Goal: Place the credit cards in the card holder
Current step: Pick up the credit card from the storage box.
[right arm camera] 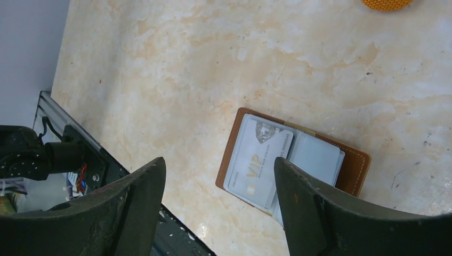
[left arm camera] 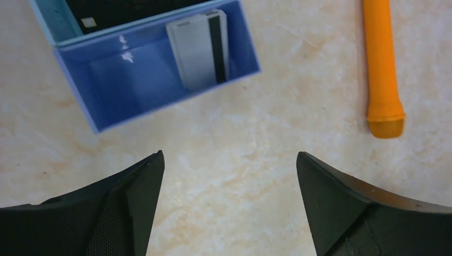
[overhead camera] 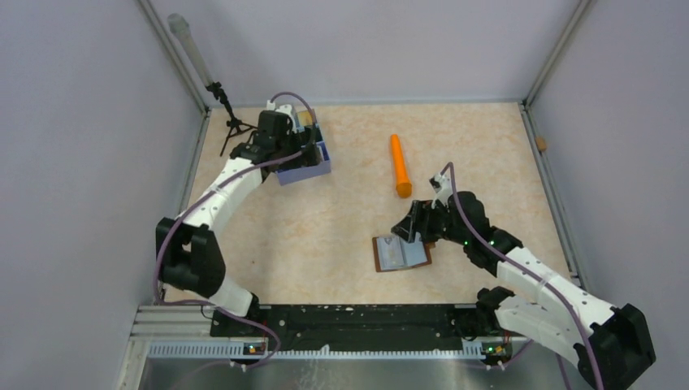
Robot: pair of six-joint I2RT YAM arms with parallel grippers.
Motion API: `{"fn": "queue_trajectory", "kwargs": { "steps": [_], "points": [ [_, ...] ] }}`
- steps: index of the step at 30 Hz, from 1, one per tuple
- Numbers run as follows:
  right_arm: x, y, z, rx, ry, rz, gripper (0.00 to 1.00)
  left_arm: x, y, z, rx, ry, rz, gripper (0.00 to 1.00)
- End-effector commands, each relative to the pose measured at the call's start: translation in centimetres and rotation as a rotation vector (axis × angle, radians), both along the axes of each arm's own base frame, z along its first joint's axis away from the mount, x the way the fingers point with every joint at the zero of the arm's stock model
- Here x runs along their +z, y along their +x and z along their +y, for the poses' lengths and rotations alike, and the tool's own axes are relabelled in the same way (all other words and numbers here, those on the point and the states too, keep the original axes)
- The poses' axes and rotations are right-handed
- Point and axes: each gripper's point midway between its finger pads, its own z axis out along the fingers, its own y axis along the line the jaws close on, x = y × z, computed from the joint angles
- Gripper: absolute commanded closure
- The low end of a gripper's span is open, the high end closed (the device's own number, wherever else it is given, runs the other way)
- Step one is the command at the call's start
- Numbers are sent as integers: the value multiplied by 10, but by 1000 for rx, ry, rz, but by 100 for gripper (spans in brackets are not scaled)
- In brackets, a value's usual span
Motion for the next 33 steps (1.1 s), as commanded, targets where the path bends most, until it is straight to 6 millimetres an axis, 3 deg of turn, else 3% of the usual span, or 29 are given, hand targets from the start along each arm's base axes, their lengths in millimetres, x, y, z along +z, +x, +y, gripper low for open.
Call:
{"fn": "queue_trajectory", "kwargs": {
  "steps": [1,4,8,15,22,25,33],
  "points": [
    [27,3,5,27,54,-81,27,-24,28,24,-43,74,58,5],
    [27,1,5,31,64,-80,27,-32,59,27,-36,48,30,12],
    [22,-2,4,33,68,-68,27,-54,85,28,-14,73,42,17],
    [15,-4,4,29,78,-47,28,-80,111,29,-5,102,19,19],
    [13,-4,5,26,81,-38,28,-103,127,41,38,136,39,25],
    [11,-4,5,24,80,-33,29,-105,131,43,59,115,27,34],
    [6,-4,8,24,89,-10,30,-117,135,50,90,125,29,44]
  ]
}}
